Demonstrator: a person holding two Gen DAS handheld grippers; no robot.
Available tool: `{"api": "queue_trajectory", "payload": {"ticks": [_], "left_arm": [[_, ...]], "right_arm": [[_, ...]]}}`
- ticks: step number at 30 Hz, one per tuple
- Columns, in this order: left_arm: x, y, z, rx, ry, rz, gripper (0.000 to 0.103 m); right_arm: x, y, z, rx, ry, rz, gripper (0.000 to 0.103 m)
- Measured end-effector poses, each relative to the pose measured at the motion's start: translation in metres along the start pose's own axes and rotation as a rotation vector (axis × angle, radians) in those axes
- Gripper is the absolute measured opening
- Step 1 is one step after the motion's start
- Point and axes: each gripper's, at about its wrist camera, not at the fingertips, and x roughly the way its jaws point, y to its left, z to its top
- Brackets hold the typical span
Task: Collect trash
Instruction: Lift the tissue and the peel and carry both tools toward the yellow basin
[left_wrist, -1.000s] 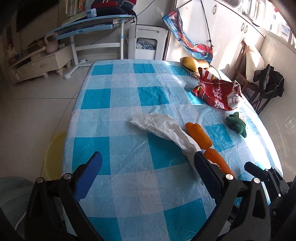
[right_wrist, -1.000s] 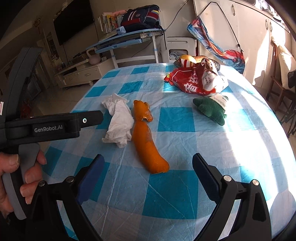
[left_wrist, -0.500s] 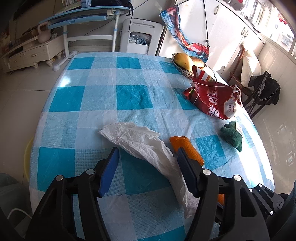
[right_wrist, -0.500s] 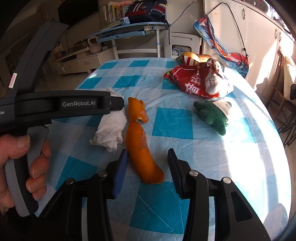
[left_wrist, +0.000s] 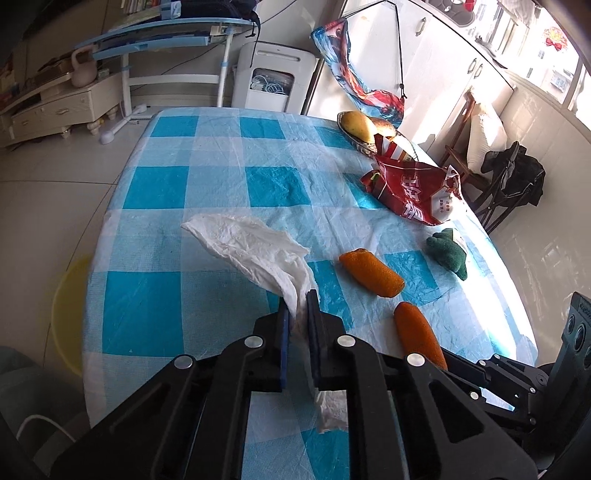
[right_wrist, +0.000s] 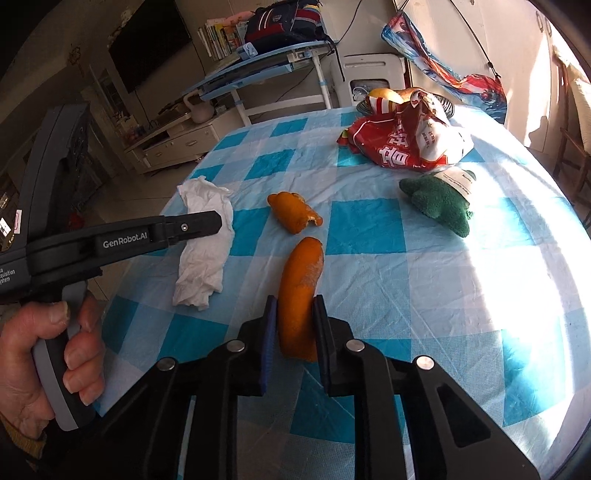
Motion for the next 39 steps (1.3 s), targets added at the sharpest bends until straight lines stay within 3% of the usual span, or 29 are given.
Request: {"api": "queue_trajectory", "payload": {"ticks": [11,22,31,39], "left_arm": [[-0.034,0.017,-0.017,0.011,-0.055,0.012,0.01],[-0.063,0.038,-0.04,0.018,-0.08,-0.004,0.01],[-0.086,0.055,-0.034,-0.03,-0.138,-0.02,0.01],[-0.084,0.065,-0.032,-0.062,-0.145,0.002,0.01]], "right_arm": [[-0.007,0.026,-0.019,-0.007,-0.011,0.042,0.019],[-0.01,0.044,-0.033,-0.019,-0.024,0.015,0.019],[-0.015,0.043,-0.033,-0.012,-0.05,0.02,0.019],[-0.01,0.047,-0.034,-0.021,-0.055,0.05,0.019]]}}
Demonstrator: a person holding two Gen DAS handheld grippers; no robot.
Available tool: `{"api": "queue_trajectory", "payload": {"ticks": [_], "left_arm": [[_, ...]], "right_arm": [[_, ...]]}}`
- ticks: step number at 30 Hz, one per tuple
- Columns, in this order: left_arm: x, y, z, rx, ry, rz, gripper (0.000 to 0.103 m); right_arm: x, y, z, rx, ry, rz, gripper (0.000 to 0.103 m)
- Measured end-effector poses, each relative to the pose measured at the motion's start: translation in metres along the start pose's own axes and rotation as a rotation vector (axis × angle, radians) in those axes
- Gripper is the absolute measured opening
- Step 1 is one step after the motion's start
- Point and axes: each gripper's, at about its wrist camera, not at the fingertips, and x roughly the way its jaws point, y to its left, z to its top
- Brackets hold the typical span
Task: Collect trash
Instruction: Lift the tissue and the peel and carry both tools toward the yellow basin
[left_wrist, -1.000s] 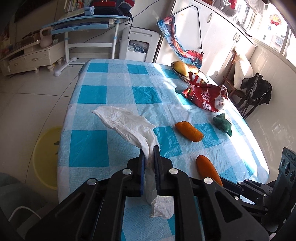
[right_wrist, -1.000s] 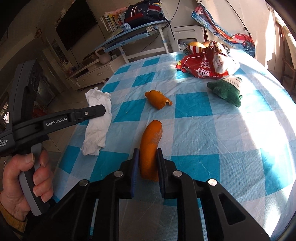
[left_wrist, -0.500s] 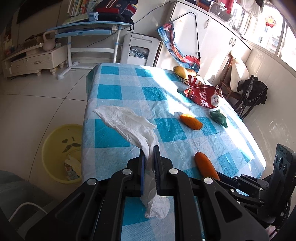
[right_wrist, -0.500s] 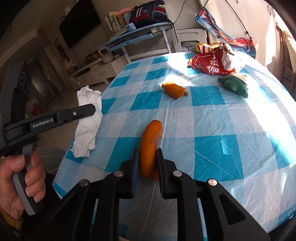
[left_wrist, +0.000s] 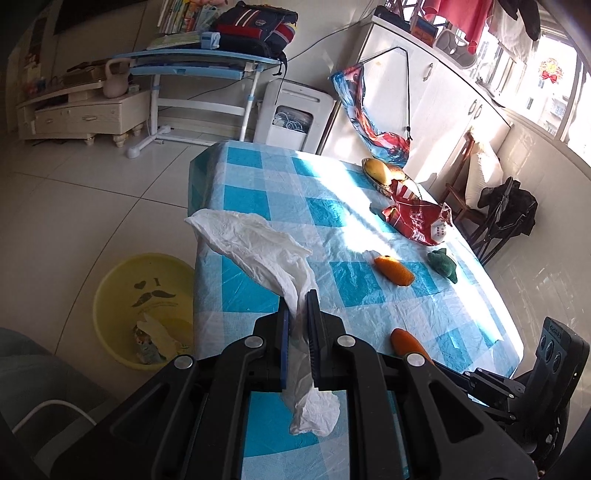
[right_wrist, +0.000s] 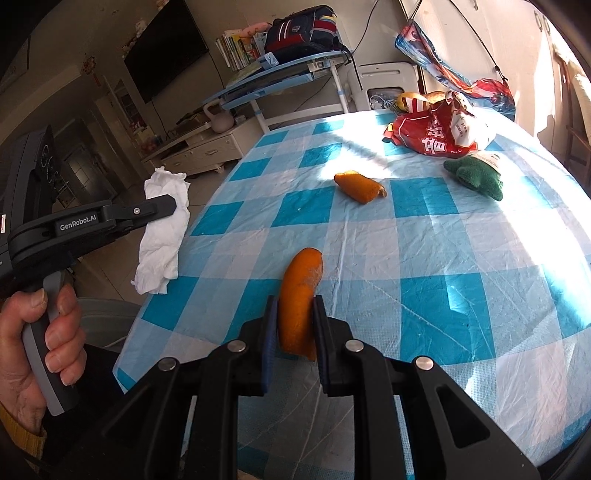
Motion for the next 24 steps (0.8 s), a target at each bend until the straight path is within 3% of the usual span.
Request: {"api": "queue_trajectory", "payload": {"ticks": [10,14,24], "left_arm": [[0.012,0.052,0.013,-0.164,0.009,0.092,0.01],[0.015,0.068,0.023,-0.183,0.023,0.149,0.01],[0.066,0.116,0.041,-0.218,0.153,0.282,0.01]], "right_arm": [[0.003,0.0,0.005,0.015,-0.014,0.023,0.019],[0.005,0.004,0.007,0.008,-0.015,0.037,0.019],[0.006,0.003,0.009,0.019,-0.008,0.064,0.02]]}}
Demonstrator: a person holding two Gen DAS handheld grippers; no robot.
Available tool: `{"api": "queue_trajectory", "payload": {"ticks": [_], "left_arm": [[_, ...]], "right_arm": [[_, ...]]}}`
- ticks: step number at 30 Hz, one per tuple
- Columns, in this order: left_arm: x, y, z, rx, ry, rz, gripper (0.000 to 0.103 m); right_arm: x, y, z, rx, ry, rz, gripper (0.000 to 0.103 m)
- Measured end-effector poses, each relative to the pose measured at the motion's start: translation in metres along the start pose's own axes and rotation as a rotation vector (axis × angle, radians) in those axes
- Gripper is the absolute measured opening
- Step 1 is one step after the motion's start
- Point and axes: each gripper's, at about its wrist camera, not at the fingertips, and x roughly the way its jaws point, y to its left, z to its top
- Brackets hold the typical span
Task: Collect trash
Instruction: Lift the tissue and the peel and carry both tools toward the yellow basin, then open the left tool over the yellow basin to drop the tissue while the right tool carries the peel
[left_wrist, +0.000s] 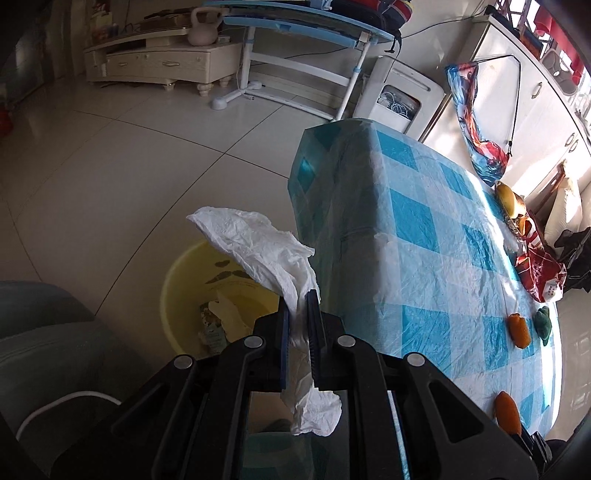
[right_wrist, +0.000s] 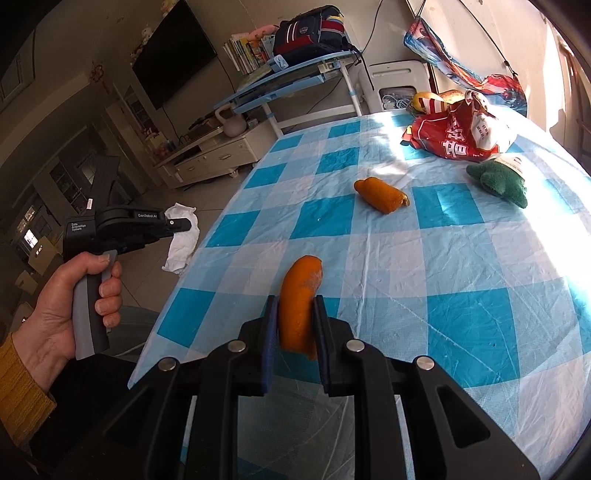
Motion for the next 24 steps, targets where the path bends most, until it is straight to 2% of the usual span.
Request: {"api": "queue_trajectory", "payload": {"ticks": [2,4,5,8,10,12,16,24], "left_arm": [[0.014,0.006,0.007,0.021,0.032,0.044,0.013],[0.025,0.012,0.011,0.021,0.063,0.084,0.036],[0.025,0.015,0.012,0.014,0.057,0.105,0.04],[0.015,0.019,0.015,-0.017,0.029,0.09,0.05],[0.002,0.015,0.016,-0.008,-0.005,0.082,0.058],[-0.017,0.01,0.017,-0.003,-0.051,0.048,0.061],[-0.059,0.009,0.017,-0.049,-0.18,-0.018,0.077],[-0.123,0.039,0.024,-0.212,-0.373,-0.104,0.086]], "right_arm": [[0.0,-0.002,0.001,0.009,0.0,0.002,0.02],[0.0,-0.003,0.001,0.013,0.001,-0.001,0.02],[0.0,-0.003,0.002,0.015,0.0,-0.003,0.02],[0.0,-0.004,0.003,0.017,-0.002,-0.004,0.02],[0.001,-0.003,0.003,0.016,0.001,-0.007,0.02],[0.001,-0.002,0.002,0.008,0.004,-0.01,0.02],[0.001,0.004,0.0,-0.012,0.008,-0.015,0.02],[0.007,0.042,0.011,-0.114,0.021,-0.006,0.02]]}}
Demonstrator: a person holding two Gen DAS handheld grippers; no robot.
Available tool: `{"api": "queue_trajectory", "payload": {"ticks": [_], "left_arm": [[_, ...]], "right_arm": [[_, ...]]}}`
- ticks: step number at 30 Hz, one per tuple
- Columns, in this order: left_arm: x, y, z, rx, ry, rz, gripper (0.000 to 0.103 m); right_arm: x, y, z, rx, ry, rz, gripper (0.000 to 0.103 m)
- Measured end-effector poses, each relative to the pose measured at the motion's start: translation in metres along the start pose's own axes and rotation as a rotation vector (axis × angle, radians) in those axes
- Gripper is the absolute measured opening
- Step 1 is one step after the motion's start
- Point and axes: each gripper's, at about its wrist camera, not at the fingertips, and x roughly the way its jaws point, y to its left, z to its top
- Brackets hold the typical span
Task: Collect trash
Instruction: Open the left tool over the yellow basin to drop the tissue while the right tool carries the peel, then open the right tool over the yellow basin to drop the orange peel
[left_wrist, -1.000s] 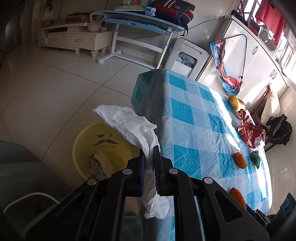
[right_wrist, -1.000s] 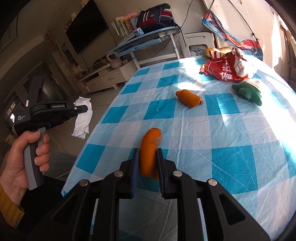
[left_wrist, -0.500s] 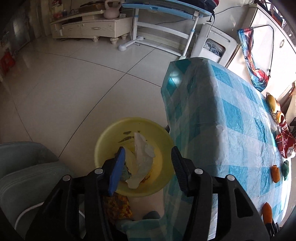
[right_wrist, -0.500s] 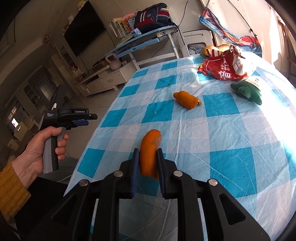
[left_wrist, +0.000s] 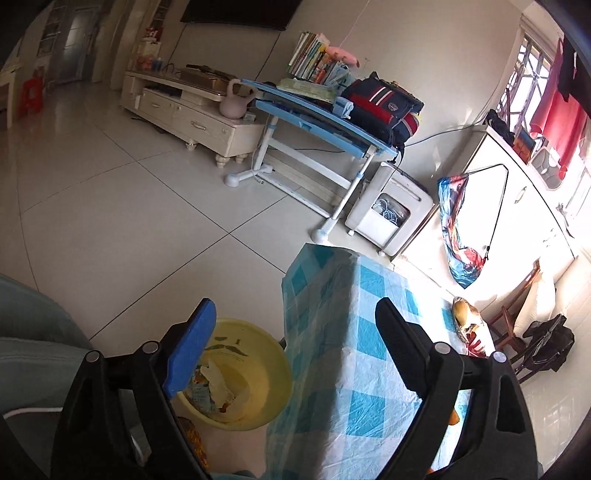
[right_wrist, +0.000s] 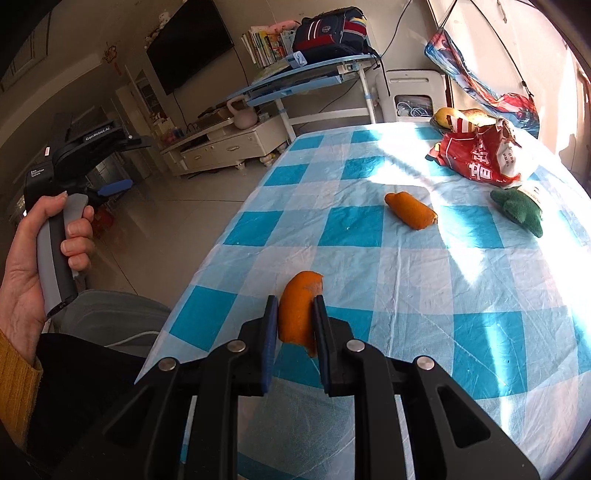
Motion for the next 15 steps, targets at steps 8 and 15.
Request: {"api": "queue_trajectory", "payload": {"ticks": [8,15], "left_arm": [[-0.024,0.022,0.018,-0.085,-0.067,0.009,0.088],[-0.033,0.004,0.02,0.002,-0.101,0.038,0.091]], "right_arm": [[0.047,0.066,0.035,-0.161,0.05,0.043,0.02],[0.098,0.109,0.055,-0.276,0.099,0.079,0.02]]}}
